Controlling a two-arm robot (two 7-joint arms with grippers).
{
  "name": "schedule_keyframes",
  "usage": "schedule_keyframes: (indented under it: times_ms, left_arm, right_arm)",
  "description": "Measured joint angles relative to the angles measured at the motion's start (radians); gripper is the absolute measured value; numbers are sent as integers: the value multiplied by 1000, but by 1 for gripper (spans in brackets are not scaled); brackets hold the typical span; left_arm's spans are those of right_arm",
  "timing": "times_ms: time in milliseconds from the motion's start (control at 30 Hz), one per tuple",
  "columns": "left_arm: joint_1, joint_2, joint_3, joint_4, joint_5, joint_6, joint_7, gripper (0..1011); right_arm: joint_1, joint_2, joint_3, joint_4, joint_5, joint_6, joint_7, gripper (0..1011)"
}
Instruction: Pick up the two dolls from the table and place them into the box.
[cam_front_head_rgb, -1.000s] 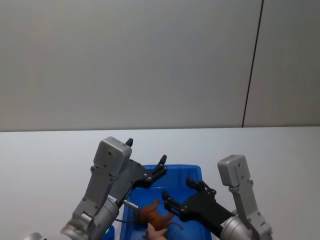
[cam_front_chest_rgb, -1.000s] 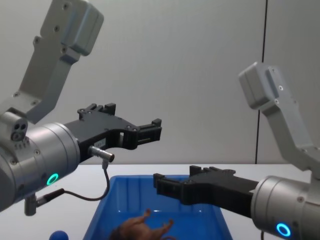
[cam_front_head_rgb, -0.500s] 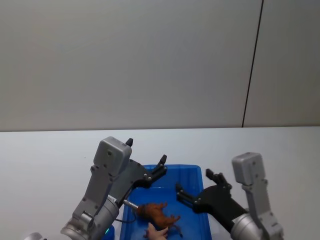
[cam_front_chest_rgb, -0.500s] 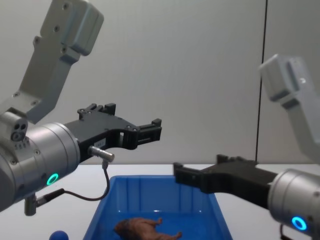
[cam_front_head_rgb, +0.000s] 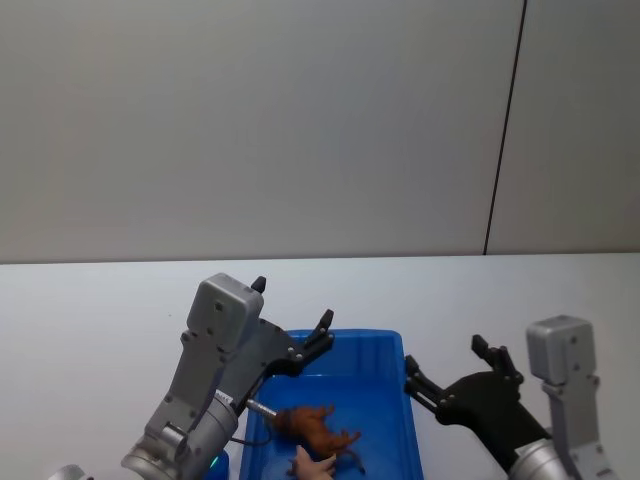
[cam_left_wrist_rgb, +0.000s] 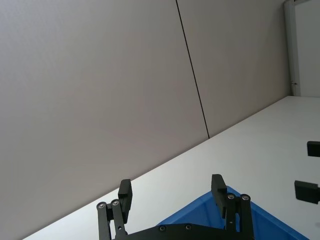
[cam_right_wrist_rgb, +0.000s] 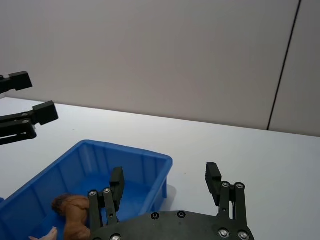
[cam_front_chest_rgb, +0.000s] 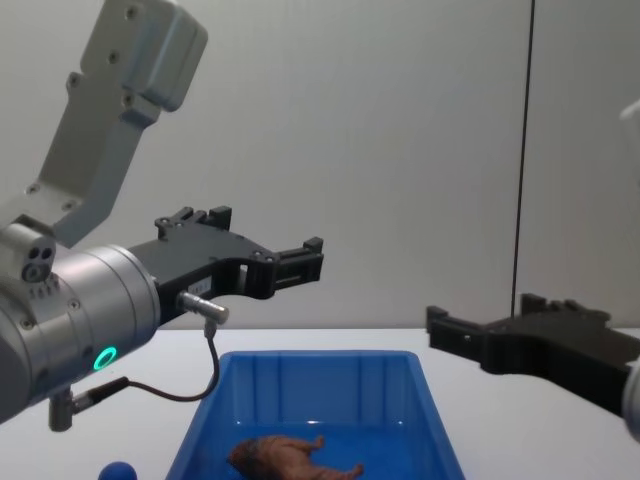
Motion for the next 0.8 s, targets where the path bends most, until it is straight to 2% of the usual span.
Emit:
schedule_keyframes:
  times_ms: [333, 800]
  left_arm:
    - [0, 0, 0, 0, 0, 0, 0, 1001]
    - [6, 3, -2, -8, 0, 6, 11, 1001]
  right_arm:
    - [-36, 21, 10, -40, 11, -10, -46, 1001]
    - [-54, 31, 15, -60, 16, -15, -69, 1001]
